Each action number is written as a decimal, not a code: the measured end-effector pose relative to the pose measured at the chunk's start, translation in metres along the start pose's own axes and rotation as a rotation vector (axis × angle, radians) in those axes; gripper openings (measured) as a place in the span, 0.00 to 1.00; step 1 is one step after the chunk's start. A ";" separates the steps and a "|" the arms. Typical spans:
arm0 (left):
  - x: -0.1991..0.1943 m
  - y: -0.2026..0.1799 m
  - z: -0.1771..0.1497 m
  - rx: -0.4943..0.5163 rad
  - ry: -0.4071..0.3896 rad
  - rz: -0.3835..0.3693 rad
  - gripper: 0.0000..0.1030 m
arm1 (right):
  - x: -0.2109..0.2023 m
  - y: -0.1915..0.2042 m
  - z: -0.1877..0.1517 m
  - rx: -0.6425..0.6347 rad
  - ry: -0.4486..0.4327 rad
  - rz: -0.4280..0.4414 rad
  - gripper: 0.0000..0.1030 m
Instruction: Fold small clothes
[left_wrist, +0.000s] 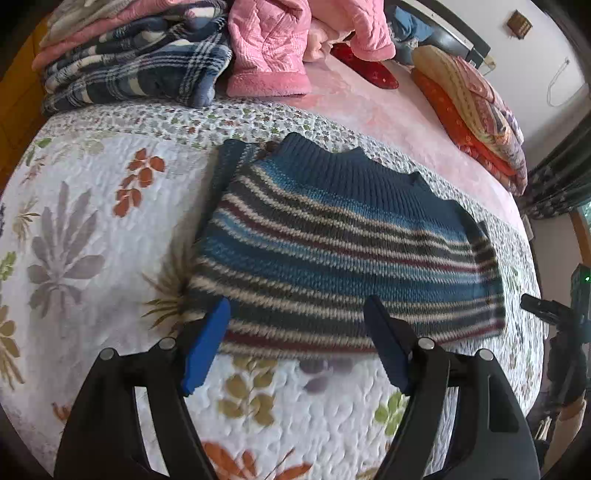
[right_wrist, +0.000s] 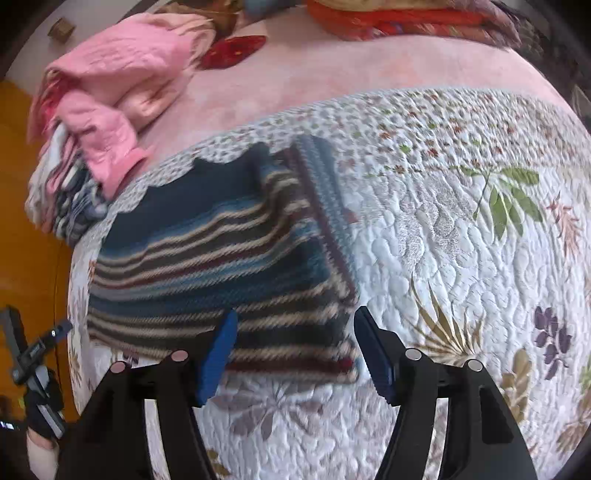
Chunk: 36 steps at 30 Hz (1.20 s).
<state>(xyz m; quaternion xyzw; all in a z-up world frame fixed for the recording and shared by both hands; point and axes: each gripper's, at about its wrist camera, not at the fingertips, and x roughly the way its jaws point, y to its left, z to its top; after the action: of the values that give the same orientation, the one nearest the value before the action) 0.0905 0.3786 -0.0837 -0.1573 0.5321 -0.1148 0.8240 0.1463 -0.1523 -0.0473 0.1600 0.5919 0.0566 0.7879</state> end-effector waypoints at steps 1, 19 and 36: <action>0.009 0.001 0.001 -0.004 0.013 -0.010 0.72 | 0.008 -0.005 0.004 0.022 0.003 0.019 0.65; 0.061 0.019 -0.005 0.100 0.083 0.069 0.74 | 0.083 -0.033 0.013 0.118 0.097 0.105 0.61; 0.065 0.023 -0.004 0.078 0.086 0.052 0.75 | 0.078 -0.041 0.015 0.132 0.113 0.165 0.33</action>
<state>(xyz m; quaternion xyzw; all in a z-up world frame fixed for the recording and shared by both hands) 0.1140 0.3759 -0.1480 -0.1062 0.5660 -0.1208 0.8086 0.1792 -0.1719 -0.1277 0.2565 0.6226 0.0912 0.7337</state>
